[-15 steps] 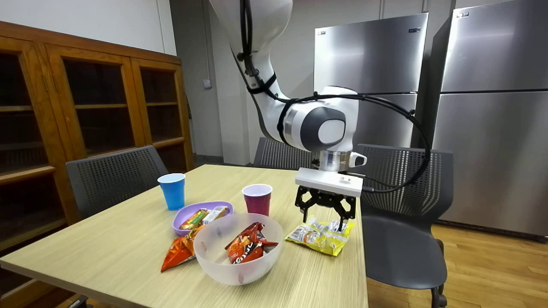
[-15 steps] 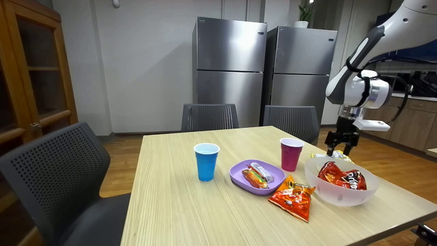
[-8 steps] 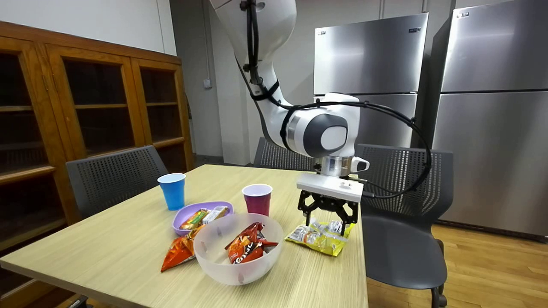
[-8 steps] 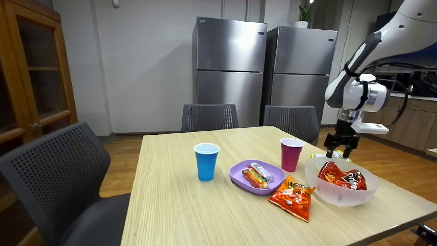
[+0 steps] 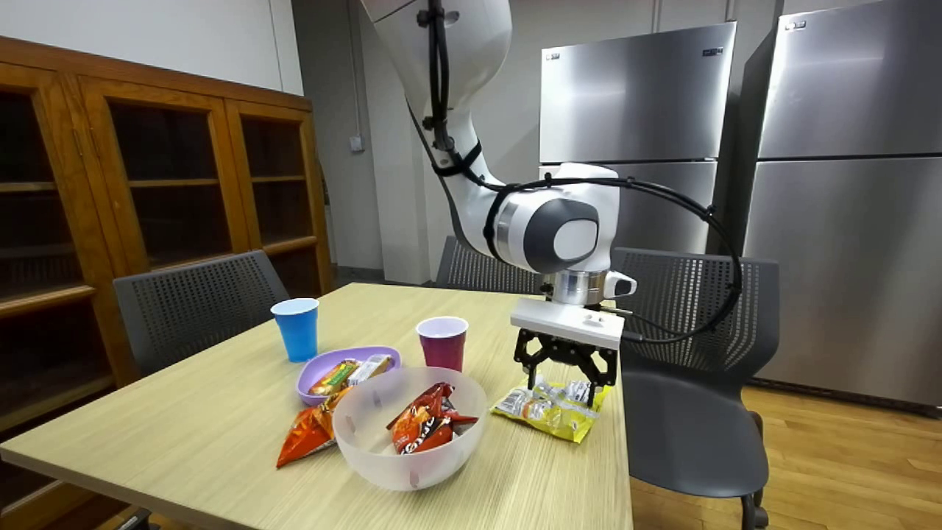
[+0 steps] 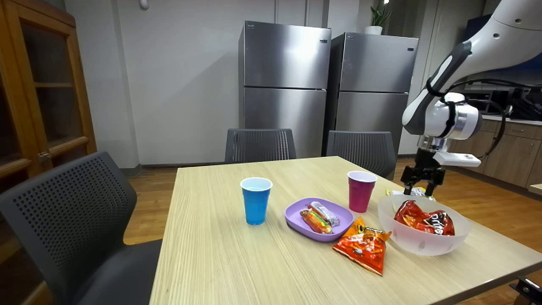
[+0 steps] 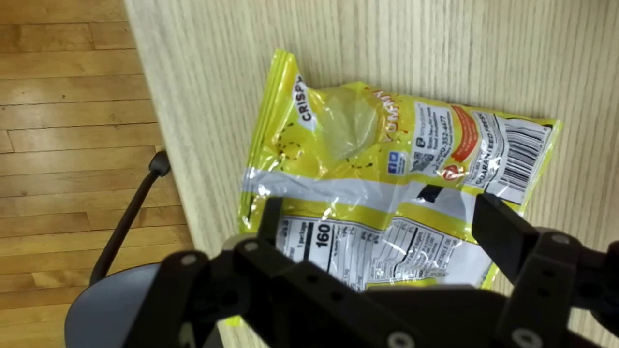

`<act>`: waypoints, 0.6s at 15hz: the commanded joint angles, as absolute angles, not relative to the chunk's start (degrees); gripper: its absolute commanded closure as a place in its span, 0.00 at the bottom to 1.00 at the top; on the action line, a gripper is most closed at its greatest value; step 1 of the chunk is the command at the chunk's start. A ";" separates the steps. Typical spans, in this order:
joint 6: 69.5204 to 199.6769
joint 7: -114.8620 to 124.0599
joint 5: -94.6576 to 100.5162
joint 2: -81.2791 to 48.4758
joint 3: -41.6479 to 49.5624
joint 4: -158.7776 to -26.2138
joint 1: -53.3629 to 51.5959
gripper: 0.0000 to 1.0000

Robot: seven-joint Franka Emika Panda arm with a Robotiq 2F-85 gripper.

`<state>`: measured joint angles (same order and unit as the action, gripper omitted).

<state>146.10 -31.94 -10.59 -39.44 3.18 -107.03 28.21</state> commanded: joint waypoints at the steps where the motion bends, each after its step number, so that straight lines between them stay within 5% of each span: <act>1: 146.35 -28.98 -8.17 -39.65 4.26 -106.17 27.11 0.00; 9: 146.32 -27.51 -5.99 -39.58 4.76 -106.34 26.58 0.00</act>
